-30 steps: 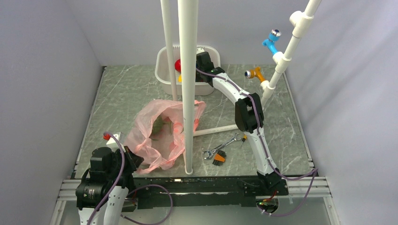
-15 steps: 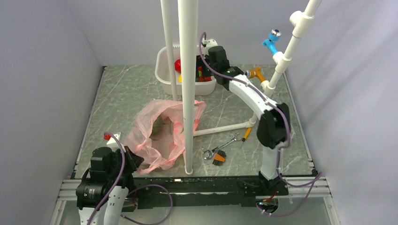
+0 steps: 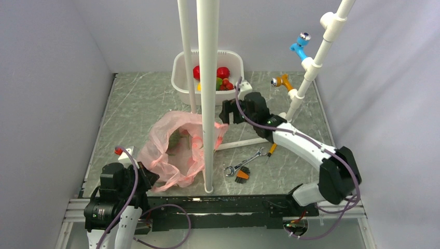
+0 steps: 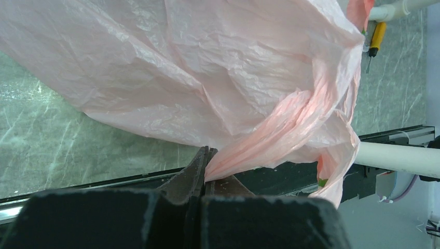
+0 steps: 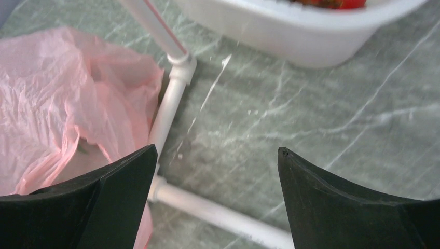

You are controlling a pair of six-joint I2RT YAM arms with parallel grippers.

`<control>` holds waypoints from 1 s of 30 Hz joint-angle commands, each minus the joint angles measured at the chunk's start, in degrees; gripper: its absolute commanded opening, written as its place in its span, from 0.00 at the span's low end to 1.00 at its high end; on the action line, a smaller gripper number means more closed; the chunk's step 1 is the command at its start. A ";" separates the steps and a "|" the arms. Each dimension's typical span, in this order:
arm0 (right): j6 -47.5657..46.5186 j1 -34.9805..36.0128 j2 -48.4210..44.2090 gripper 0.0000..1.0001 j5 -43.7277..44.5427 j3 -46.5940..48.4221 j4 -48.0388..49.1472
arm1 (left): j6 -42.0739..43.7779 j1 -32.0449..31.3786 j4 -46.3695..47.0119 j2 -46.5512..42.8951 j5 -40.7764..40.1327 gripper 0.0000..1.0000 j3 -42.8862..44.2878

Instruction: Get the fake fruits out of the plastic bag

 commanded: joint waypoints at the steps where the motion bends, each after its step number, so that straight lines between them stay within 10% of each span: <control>1: -0.02 2.05 -10.41 0.89 -1.02 -5.88 9.00 | 0.84 0.35 2.20 0.79 0.66 0.00 0.14; 7: -5.25 2.79 -21.97 0.89 2.14 -6.79 2.20 | 0.59 0.36 1.60 1.51 0.59 0.00 0.52; 12: -2.32 8.03 -23.60 0.84 -14.33 -6.64 5.61 | -0.25 0.36 -0.48 3.30 2.51 0.00 1.59; 18: -1.24 23.30 -13.99 0.68 -15.55 -4.15 12.43 | -2.67 0.37 -2.39 2.46 4.58 0.00 4.27; 30: 6.27 24.23 14.72 0.32 -9.10 9.60 12.90 | -0.85 0.36 -12.42 -1.62 6.41 0.00 4.80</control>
